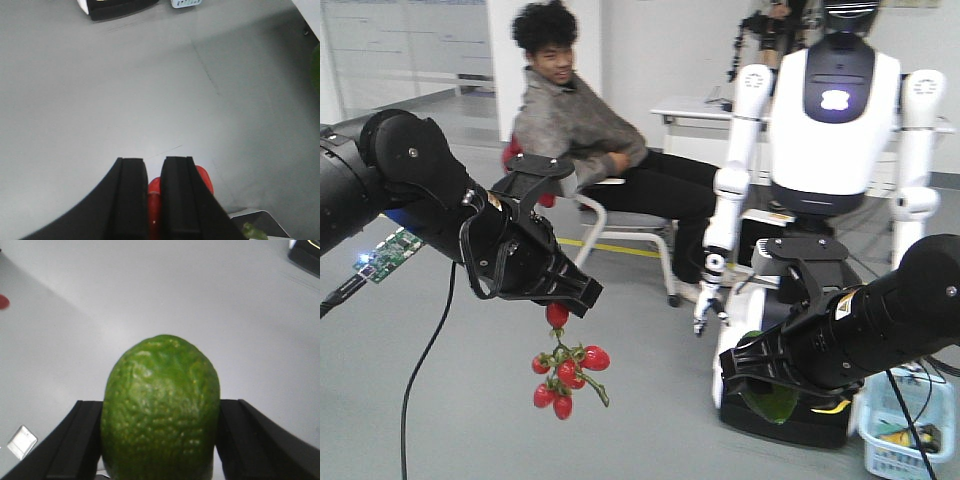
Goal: Pick snacks and fruit into basket
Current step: 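Drive the base toward the humanoid robot holding the blue basket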
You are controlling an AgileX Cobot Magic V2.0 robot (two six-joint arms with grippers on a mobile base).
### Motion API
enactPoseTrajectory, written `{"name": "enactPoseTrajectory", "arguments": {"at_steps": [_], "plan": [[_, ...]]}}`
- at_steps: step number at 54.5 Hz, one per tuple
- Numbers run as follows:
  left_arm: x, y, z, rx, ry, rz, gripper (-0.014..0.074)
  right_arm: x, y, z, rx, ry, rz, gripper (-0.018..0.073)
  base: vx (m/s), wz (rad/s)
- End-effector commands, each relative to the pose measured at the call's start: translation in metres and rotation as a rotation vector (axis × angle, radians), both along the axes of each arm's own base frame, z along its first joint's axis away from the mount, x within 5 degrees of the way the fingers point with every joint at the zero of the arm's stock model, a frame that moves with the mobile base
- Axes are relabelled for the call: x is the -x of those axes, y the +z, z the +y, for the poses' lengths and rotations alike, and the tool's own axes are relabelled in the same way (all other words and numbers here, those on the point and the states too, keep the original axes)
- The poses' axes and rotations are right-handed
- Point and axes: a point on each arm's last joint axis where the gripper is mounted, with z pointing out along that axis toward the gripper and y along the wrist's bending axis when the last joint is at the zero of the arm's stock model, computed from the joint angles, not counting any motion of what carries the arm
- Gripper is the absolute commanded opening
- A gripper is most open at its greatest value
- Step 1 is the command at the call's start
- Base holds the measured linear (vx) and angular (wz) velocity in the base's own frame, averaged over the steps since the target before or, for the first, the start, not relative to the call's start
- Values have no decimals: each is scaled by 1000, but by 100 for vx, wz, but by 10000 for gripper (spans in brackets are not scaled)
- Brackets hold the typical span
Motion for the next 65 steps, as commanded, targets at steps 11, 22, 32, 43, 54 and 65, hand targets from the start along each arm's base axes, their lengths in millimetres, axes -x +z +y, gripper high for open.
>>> {"name": "enactPoseTrajectory", "arguments": {"at_steps": [11, 22, 32, 43, 54, 65], "plan": [[12, 34, 3, 82, 15, -114, -6, 3, 27, -1, -42, -9, -115, -8, -10, -41], [12, 34, 3, 82, 15, -114, -6, 3, 27, -1, -42, -9, -115, -8, -7, -30], [12, 34, 3, 82, 15, -114, -6, 3, 27, -1, -42, -9, -115, -8, -4, -22], [12, 34, 3, 82, 15, -114, -6, 3, 27, -1, -42, -9, -115, -8, -1, -15], [12, 34, 3, 82, 15, -114, -6, 3, 27, -1, -42, -9, -115, -8, 2, -8], [12, 34, 3, 82, 15, -114, -6, 3, 27, -1, -42, -9, -115, -8, 3, -10]]}}
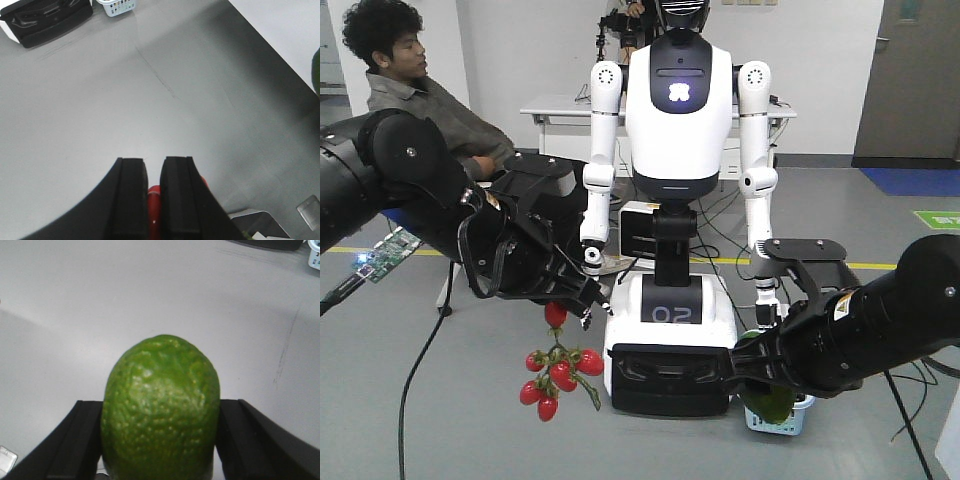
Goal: Pick snacks and fruit into basket
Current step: 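Drive the base toward the humanoid robot holding the blue basket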
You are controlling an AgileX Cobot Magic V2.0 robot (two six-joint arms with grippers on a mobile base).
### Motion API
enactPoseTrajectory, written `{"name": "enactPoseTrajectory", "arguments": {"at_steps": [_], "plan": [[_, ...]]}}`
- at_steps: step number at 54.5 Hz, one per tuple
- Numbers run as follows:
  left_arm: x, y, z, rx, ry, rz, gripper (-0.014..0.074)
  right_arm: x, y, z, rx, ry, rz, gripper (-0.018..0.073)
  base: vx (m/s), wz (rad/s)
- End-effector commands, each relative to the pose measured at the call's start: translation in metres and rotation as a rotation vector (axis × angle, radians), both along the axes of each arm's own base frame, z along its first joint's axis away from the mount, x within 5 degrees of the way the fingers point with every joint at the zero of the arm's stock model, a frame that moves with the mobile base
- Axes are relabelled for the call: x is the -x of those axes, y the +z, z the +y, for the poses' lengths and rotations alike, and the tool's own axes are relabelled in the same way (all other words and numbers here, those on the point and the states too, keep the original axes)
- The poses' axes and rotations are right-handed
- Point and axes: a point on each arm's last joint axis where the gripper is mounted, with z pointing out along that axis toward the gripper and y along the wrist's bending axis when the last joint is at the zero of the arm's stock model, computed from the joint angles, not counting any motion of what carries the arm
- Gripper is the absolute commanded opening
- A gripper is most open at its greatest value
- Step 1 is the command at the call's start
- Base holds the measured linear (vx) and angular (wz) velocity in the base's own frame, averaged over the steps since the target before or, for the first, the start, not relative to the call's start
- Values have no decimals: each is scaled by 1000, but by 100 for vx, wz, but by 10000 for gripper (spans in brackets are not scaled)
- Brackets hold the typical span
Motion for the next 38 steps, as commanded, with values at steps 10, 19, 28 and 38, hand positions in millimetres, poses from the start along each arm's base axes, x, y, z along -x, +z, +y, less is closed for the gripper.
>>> {"name": "enactPoseTrajectory", "arguments": {"at_steps": [10, 19, 28, 38], "plan": [[11, 34, 3, 82, 15, -114, -6, 3, 27, -1, -38, -8, -112, -8, 6, -13], [11, 34, 3, 82, 15, -114, -6, 3, 27, -1, -38, -8, -112, -8, 8, -9], [11, 34, 3, 82, 15, -114, -6, 3, 27, -1, -38, -8, -112, -8, 11, -8], [11, 34, 3, 82, 15, -114, -6, 3, 26, -1, -38, -7, -111, -8, 16, -11]]}}
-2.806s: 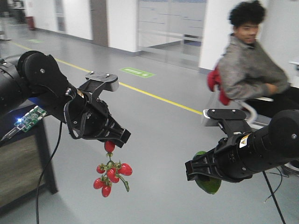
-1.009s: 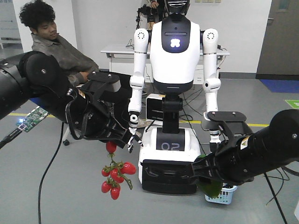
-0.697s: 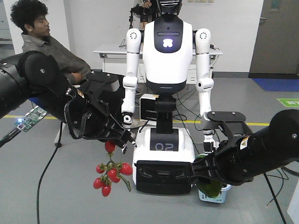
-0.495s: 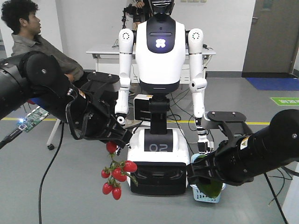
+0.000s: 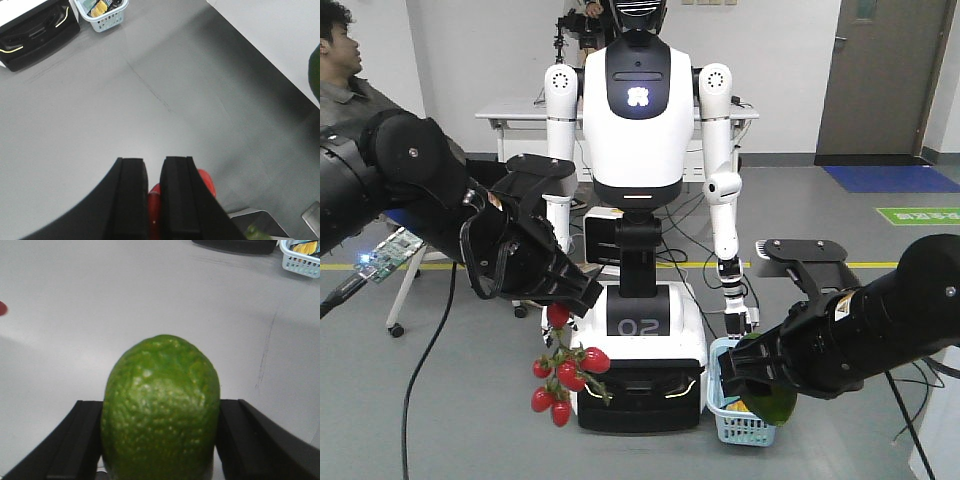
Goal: Pick snacks and fruit into basket
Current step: 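Drive the base toward the humanoid robot holding the blue basket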
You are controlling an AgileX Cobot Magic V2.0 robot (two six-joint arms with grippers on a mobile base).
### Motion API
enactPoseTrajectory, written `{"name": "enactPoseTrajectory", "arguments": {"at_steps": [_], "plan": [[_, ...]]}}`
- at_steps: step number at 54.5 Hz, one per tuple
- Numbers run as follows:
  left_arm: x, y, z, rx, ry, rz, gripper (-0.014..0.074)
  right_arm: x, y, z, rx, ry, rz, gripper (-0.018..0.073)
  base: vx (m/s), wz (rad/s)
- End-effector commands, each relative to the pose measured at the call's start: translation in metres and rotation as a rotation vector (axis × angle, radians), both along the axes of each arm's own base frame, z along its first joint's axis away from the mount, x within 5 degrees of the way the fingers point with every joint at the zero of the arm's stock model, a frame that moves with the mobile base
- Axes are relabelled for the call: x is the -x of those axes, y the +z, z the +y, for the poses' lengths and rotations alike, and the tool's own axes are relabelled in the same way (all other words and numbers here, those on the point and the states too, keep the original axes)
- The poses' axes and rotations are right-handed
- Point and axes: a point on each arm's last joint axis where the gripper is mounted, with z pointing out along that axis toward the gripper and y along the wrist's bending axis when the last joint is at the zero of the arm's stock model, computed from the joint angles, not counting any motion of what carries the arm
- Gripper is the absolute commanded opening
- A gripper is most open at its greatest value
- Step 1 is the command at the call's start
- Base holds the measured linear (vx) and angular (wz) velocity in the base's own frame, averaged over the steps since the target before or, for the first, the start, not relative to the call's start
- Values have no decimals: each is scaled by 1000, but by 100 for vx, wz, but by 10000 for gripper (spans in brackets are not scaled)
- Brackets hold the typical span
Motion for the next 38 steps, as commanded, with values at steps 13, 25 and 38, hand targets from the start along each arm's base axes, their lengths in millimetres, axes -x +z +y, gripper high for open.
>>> {"name": "enactPoseTrajectory", "arguments": {"at_steps": [13, 25, 38], "plan": [[11, 34, 3, 81, 15, -114, -6, 3, 27, -1, -39, -8, -116, -8, 22, -5], [11, 34, 3, 81, 15, -114, -6, 3, 27, -1, -39, -8, -116, -8, 27, -3], [11, 34, 3, 81, 15, -114, -6, 3, 27, -1, -39, -8, -115, -8, 29, -3]]}}
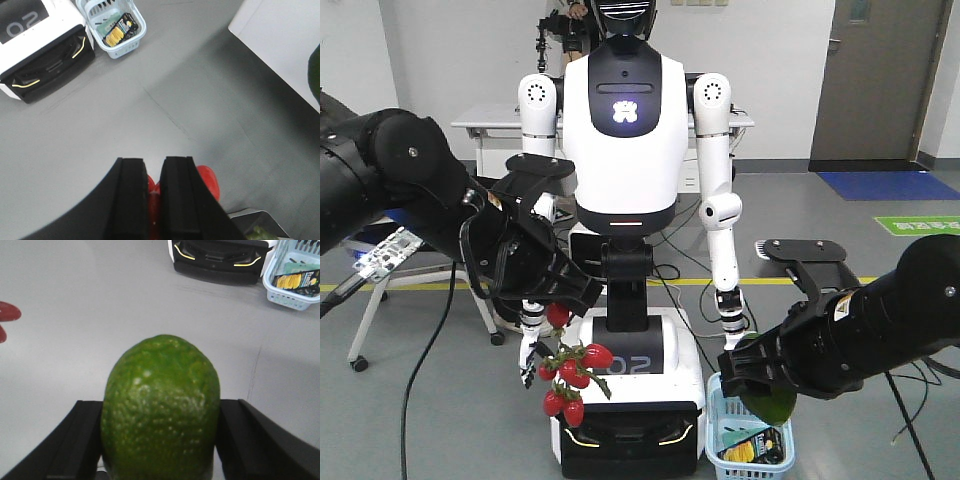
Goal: Pick snacks and fruit into basket
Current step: 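Drive the base toward the humanoid robot holding the blue basket, then approach closer to the blue basket with both items held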
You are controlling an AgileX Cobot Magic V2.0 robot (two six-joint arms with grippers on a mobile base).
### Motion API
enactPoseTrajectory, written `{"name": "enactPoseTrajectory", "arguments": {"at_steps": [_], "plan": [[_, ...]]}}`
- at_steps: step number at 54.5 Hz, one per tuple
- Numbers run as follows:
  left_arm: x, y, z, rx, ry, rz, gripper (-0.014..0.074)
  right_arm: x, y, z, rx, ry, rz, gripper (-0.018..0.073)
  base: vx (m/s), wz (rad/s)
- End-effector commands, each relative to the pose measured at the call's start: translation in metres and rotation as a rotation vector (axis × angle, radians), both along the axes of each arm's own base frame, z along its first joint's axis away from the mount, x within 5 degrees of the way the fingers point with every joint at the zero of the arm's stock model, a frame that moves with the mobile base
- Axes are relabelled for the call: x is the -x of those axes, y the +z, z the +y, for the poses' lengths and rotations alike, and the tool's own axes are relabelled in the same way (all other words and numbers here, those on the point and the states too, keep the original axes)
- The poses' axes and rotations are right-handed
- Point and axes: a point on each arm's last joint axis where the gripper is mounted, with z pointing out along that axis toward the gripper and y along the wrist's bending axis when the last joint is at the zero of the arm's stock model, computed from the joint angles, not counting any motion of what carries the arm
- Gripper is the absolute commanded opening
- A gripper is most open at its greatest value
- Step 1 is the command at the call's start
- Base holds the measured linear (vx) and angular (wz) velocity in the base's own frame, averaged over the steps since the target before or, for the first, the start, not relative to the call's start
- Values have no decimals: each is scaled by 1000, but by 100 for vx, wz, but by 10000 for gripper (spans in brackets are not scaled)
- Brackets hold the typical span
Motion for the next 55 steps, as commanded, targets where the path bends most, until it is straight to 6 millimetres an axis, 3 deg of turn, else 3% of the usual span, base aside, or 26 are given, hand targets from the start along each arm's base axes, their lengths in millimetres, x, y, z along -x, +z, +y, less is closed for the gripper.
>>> {"name": "enactPoseTrajectory", "arguments": {"at_steps": [1, 55], "plan": [[11, 34, 3, 81, 15, -114, -6, 3, 27, -1, -39, -8, -115, -8, 30, -3], [11, 34, 3, 81, 15, -114, -6, 3, 27, -1, -39, -8, -115, -8, 29, -1]]}}
